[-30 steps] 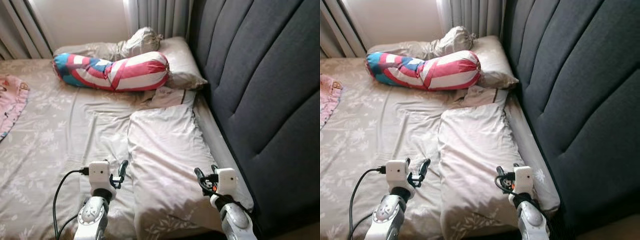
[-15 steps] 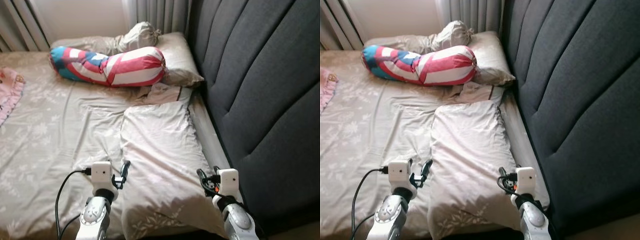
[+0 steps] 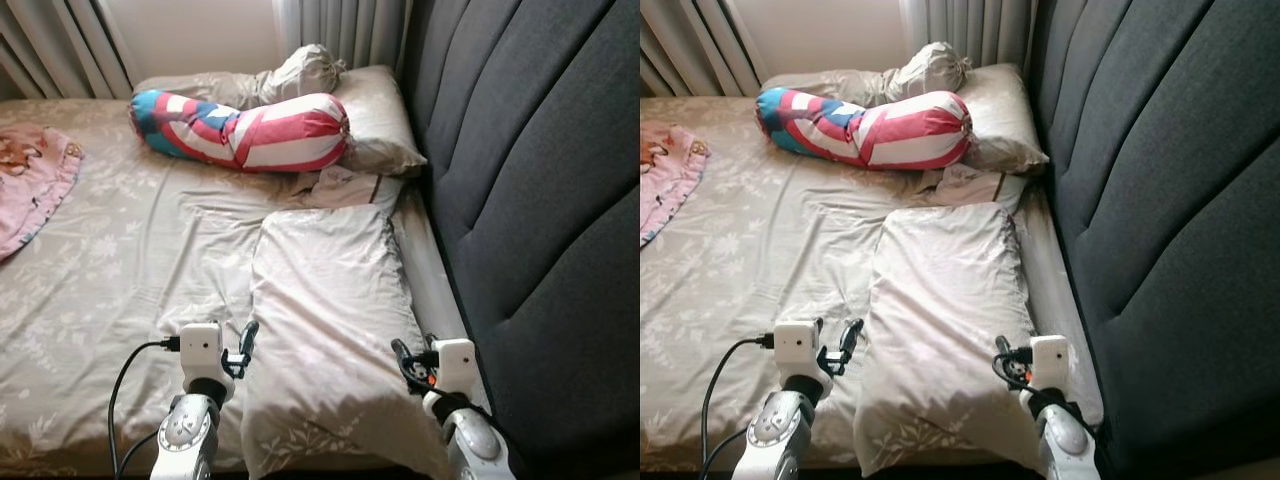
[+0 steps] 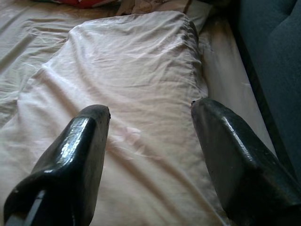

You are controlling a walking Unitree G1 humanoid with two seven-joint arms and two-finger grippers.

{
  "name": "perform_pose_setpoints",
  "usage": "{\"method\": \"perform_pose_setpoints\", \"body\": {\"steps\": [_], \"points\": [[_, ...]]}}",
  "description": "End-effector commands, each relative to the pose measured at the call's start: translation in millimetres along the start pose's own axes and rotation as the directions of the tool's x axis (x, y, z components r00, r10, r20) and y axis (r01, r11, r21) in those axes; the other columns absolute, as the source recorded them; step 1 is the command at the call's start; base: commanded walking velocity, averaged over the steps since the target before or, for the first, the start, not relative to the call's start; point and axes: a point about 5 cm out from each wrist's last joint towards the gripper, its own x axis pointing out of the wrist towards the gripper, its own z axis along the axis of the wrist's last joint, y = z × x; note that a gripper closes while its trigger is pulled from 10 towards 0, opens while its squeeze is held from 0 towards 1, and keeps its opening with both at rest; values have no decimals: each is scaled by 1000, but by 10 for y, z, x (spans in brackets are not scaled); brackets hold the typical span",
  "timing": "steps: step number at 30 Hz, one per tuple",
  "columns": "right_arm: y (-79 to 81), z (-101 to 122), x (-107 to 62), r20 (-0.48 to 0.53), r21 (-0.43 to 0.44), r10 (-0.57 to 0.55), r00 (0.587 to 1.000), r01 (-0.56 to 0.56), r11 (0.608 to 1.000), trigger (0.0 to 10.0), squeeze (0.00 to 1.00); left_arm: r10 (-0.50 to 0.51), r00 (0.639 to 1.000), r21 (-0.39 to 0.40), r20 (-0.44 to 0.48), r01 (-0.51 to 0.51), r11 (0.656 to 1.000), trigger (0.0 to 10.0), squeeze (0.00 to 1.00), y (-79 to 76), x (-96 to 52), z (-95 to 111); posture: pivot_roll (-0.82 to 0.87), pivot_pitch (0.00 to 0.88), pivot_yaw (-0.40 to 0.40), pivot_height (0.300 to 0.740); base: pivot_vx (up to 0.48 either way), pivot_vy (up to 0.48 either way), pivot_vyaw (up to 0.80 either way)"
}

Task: Clean up the room

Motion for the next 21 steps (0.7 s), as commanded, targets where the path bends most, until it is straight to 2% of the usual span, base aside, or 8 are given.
{"method": "perform_pose_setpoints", "body": {"steps": [1, 7, 16, 21], "points": [[-1, 12, 1, 10, 1, -4, 1000, 4, 1000, 10000, 0, 6, 1000, -1, -17, -6, 1000, 10000, 0, 25, -23, -34, -45, 81, -41, 740, 0, 0, 0], [2, 28, 4, 19, -1, -3, 1000, 3, 1000, 10000, 0, 3, 1000, -1, -17, -3, 1000, 10000, 0, 21, -21, -32, -45, 81, -42, 740, 0, 0, 0], [-2, 30, 8, 13, 8, -11, 1000, 11, 1000, 10000, 0, 1, 1000, -3, -18, -2, 1000, 10000, 0, 20, -23, -35, -45, 81, -42, 740, 294, 0, 0], [-1, 36, 8, 19, 4, -6, 1000, 5, 1000, 10000, 0, 1, 1000, 1, -20, -1, 1000, 10000, 0, 18, -28, -39, -42, 82, -44, 740, 323, 0, -621]]}}
